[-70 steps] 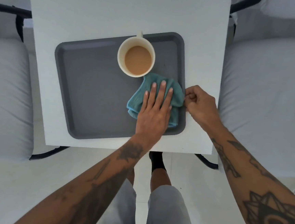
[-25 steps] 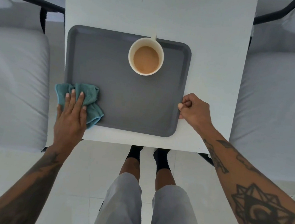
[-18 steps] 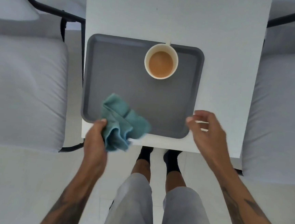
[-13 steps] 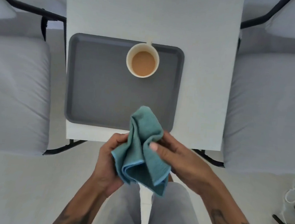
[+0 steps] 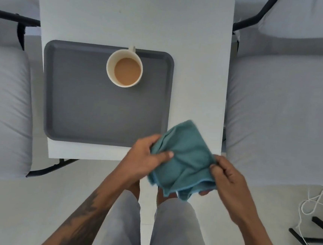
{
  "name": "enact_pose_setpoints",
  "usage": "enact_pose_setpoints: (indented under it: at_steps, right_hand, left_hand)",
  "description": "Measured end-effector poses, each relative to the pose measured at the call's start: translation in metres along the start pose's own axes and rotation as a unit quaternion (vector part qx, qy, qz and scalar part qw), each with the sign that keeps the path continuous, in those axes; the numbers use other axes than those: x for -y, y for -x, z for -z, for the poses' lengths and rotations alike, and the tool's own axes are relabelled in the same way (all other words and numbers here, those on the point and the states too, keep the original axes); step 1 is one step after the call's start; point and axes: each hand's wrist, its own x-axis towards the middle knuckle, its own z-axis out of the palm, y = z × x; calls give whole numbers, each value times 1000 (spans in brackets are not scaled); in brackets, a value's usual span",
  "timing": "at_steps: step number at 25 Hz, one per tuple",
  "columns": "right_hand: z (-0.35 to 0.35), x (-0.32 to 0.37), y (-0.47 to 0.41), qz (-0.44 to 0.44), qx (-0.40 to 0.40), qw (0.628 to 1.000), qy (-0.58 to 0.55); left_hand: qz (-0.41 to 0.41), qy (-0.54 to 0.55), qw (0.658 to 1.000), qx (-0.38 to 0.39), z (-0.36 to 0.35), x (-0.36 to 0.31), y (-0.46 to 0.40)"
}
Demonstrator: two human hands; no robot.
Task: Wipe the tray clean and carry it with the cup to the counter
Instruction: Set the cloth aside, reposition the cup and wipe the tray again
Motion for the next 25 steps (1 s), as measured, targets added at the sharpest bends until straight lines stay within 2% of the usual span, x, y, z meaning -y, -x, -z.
enact_pose_setpoints:
  at_steps: [3, 5, 7, 8, 9, 11, 13, 15, 19, 21, 23, 25]
  right_hand:
    - [13, -15, -46, -54, -65, 996, -12]
    - [20, -17, -74, -65, -114, 985, 111]
    - [22, 5, -92, 11, -160, 965, 207]
    - [17, 25, -101, 60, -161, 963, 207]
    - [8, 50, -107, 106, -138, 965, 194]
    - [-25, 100, -122, 194, -51, 959, 199]
    - [-73, 145, -134, 276, 21, 923, 268]
    - [-115, 172, -141, 314, 47, 891, 324]
    - [-160, 181, -146, 269, 1, 874, 404]
    - [-167, 178, -149, 266, -40, 870, 413]
    - [-171, 177, -152, 271, -63, 874, 399]
    - [-173, 174, -155, 276, -81, 875, 389]
  left_hand:
    - [-44, -97, 989, -104, -7, -12, -35]
    - [-54, -195, 957, -210, 16, 3, -45]
    - [-77, -274, 904, -318, 64, 35, -44]
    - [-61, -318, 880, -348, 90, 55, -42]
    - [-30, -360, 863, -353, 110, 72, -39]
    - [16, -409, 854, -321, 126, 99, -39]
    - [23, -428, 853, -299, 116, 113, -42]
    - [26, -429, 852, -298, 97, 115, -44]
    - [42, -410, 856, -311, 74, 109, -47]
    - [19, -392, 865, -312, 76, 105, -41]
    - [-14, -347, 870, -350, 101, 106, -35]
    - [-24, -306, 857, -413, 139, 112, -34]
